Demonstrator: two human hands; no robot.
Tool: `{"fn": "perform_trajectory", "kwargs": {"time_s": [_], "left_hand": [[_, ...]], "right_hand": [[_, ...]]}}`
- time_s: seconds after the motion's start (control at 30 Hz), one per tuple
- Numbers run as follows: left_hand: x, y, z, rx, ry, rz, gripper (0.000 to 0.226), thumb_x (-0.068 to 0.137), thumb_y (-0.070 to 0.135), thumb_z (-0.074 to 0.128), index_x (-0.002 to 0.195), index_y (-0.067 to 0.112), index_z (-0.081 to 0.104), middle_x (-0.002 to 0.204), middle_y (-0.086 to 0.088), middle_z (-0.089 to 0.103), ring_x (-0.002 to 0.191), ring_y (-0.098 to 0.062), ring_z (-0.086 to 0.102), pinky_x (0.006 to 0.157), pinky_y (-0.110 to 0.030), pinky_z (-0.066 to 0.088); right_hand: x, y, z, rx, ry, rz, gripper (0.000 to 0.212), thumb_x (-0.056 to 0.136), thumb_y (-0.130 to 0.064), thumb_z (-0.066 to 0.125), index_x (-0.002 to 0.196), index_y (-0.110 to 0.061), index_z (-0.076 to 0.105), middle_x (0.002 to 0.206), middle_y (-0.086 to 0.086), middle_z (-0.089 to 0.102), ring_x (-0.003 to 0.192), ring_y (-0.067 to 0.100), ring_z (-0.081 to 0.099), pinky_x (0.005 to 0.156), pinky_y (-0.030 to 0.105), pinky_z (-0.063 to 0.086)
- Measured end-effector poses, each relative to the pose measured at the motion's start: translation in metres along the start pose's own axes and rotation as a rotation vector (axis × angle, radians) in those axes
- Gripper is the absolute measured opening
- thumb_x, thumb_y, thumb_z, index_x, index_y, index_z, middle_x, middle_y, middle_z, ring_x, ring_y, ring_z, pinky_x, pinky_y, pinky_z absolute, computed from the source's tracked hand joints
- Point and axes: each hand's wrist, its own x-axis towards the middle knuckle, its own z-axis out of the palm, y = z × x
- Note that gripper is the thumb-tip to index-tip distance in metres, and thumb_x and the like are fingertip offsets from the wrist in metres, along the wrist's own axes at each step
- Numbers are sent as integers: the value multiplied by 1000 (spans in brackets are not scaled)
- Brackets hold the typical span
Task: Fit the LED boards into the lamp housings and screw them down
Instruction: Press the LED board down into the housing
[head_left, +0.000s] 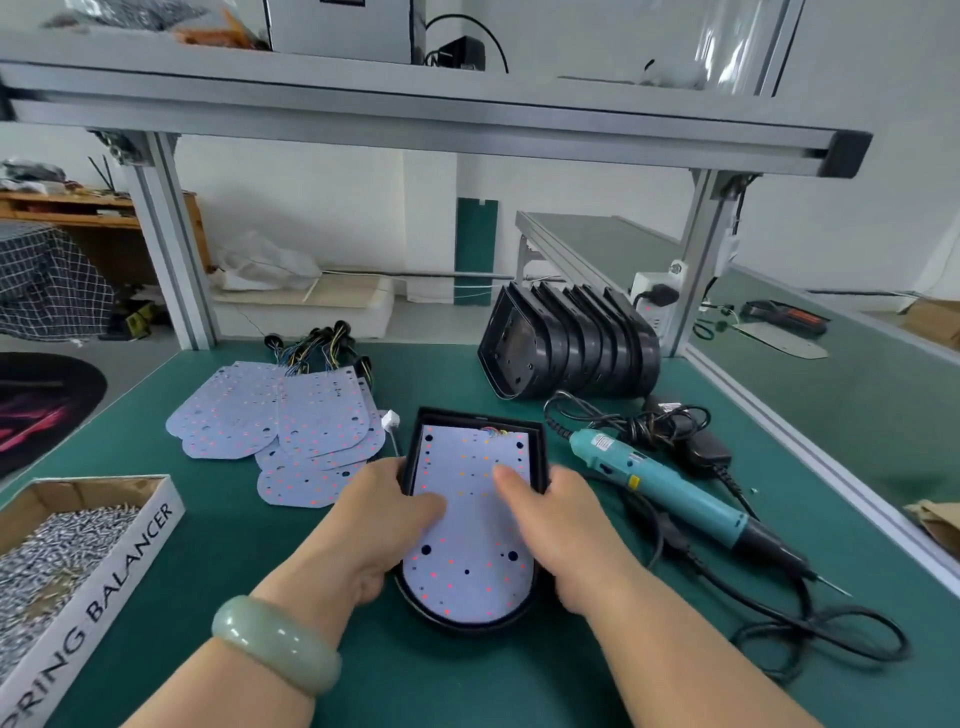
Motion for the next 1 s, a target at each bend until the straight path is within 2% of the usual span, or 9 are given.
{"fn": "perform_trajectory", "kwargs": {"time_s": [0.1, 0.17, 0.27, 0.4, 0.57, 0.67, 0.8, 0.93, 1.0], "left_hand": [[4, 1, 0, -69, -29, -35, 12, 85, -3, 55, 90, 3, 64, 81, -14, 74, 69, -30, 70, 70, -42, 58], [8, 3, 1, -120, -3, -41, 10, 91, 13, 57, 89, 6, 65, 78, -10, 75, 71, -28, 71, 72, -43, 59], [11, 6, 4, -91, 72, 9, 19, 93, 22, 58, 79, 11, 64, 57, 3, 69, 50, -15, 64, 52, -23, 52], [12, 12, 7, -17, 147, 91, 19, 90, 22, 61, 74, 14, 64, 65, -2, 68, 56, -21, 61, 57, -28, 51], [9, 10, 6, 8, 76, 84, 14, 88, 20, 62, 77, 13, 67, 66, 2, 72, 63, -21, 68, 62, -30, 55], [10, 4, 2, 94, 25, 44, 7, 80, 8, 62, 83, 6, 69, 76, -6, 75, 76, -29, 72, 73, -43, 58], [17, -3, -1, 61, 128, -27, 20, 79, 8, 64, 95, -4, 65, 94, -21, 72, 85, -36, 69, 74, -44, 56], [12, -1, -1, 137, 196, 70, 15, 83, 25, 68, 83, 10, 66, 81, -4, 71, 81, -29, 67, 73, -36, 54], [4, 6, -14, 242, 292, 132, 26, 83, 41, 67, 97, 20, 61, 83, 9, 64, 86, -23, 63, 77, -32, 49]], "right_hand": [[6, -1, -4, 178, 8, 131, 18, 90, -23, 62, 82, -9, 69, 86, 9, 74, 73, 24, 69, 67, 30, 53], [9, -1, -5, 218, -20, 125, 10, 91, -17, 61, 92, -10, 69, 87, 5, 75, 75, 22, 71, 65, 30, 56], [10, -4, -5, 307, -76, 126, 13, 91, -11, 60, 101, -7, 67, 88, 6, 76, 75, 21, 73, 62, 28, 56], [12, -8, -4, 322, 5, 79, 22, 93, -25, 60, 78, -11, 68, 64, -4, 72, 53, 9, 67, 46, 18, 50], [17, -9, -7, 330, 26, 93, 18, 93, -26, 61, 87, -11, 68, 69, -3, 72, 55, 11, 67, 49, 19, 51], [18, -7, -9, 272, 11, 114, 18, 93, -22, 59, 85, -9, 67, 76, 2, 74, 62, 14, 68, 57, 22, 54], [14, 1, -6, -166, -32, 12, 25, 80, -25, 70, 99, -14, 59, 97, 0, 69, 90, 18, 65, 77, 29, 53], [11, -5, -5, -282, 18, -12, 35, 74, -25, 69, 100, -16, 48, 97, -3, 63, 90, 17, 62, 77, 33, 51], [10, -5, -6, -290, 1, 8, 29, 74, -24, 65, 97, -16, 48, 94, -2, 63, 88, 18, 62, 80, 37, 53]]}}
